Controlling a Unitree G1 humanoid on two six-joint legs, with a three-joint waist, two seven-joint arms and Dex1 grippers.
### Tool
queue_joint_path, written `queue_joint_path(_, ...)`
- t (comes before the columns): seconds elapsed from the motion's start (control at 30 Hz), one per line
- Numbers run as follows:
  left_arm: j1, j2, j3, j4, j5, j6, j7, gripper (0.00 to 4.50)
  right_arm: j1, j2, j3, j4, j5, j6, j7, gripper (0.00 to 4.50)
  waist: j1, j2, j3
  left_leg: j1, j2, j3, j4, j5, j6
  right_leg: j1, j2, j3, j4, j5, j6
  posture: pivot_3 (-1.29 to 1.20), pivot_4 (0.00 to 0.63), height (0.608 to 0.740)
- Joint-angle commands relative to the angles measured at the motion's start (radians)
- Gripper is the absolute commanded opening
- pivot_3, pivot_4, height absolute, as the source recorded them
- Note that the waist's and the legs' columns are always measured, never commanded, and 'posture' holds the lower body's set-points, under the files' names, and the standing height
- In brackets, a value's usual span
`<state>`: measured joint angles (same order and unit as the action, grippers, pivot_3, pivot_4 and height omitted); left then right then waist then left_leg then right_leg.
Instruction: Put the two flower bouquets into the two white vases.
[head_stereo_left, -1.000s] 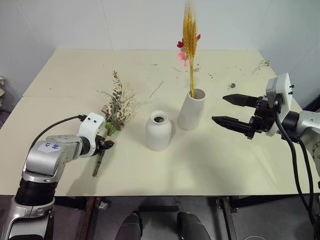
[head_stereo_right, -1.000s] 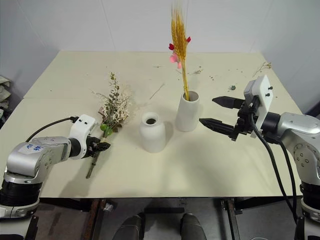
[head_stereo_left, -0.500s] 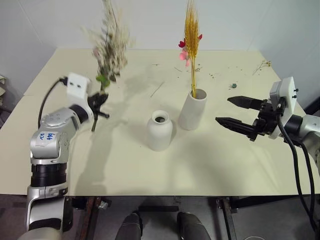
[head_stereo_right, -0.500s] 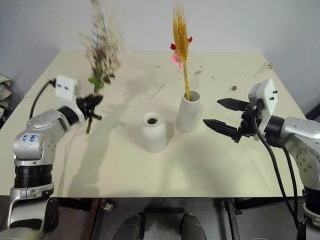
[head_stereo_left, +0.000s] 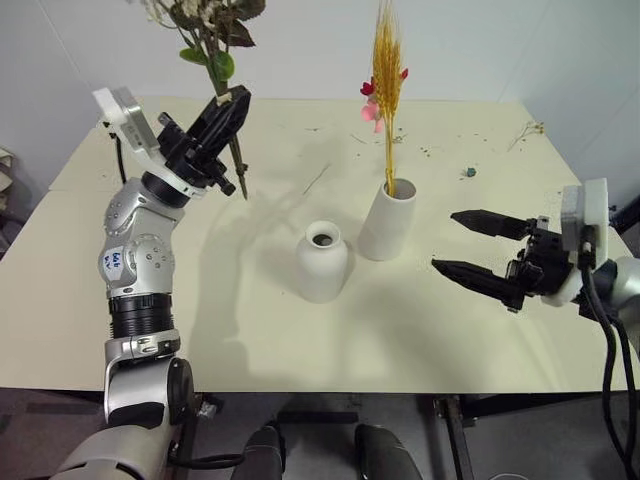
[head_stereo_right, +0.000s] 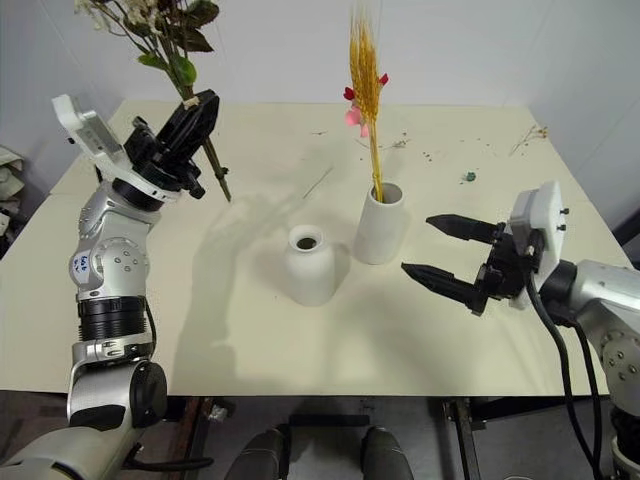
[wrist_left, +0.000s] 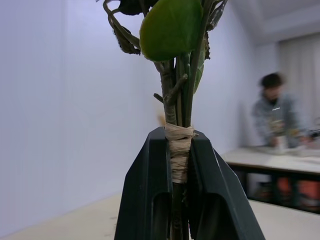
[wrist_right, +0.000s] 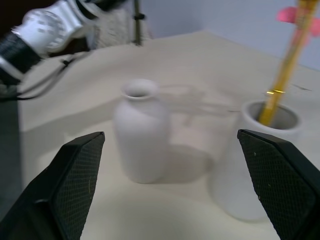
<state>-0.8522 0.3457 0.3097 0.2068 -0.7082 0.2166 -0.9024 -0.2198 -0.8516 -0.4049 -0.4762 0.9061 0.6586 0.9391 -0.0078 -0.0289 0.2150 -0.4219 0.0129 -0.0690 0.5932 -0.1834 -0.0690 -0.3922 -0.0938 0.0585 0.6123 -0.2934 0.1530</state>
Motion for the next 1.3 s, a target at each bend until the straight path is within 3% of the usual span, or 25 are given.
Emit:
queue_joint_path(0.03,-0.025,-0.005,-0.036,-0.065,-0.087,0.087,-0.072,0.06,0.047,-0.029,-0.066,-0.083,0.090,0.015,0.042,4.50,0.004,0.000,0.000,0.000,0.000,0.000,0.001,0.000,0.000,0.000,0.000,0.000,0.000,0.000,0.000,0.00,0.150,0.740)
queue_joint_path(0.53,-0.138,-0.137,-0.084,0.038,-0.100,0.105,-0.129,0.06,0.116,-0.032,-0.100,-0.114,0.092,-0.027,0.025,4.50,0.006,0.000,0.000,0.000,0.000,0.000,0.002,0.001,0.001,0.002,0.000,0.000,-0.005,0.001,-0.002,0.00,0.150,0.740)
queue_joint_path(1.3,0.000,-0.185,-0.174,0.111,0.001,0.115,-0.177,0.06,0.137,-0.046,-0.099,-0.096,0.084,-0.052,0.018,4.50,0.007,0.000,0.000,-0.001,0.000,0.000,0.002,0.001,0.001,0.002,0.000,0.000,-0.007,0.001,-0.003,0.00,0.150,0.740)
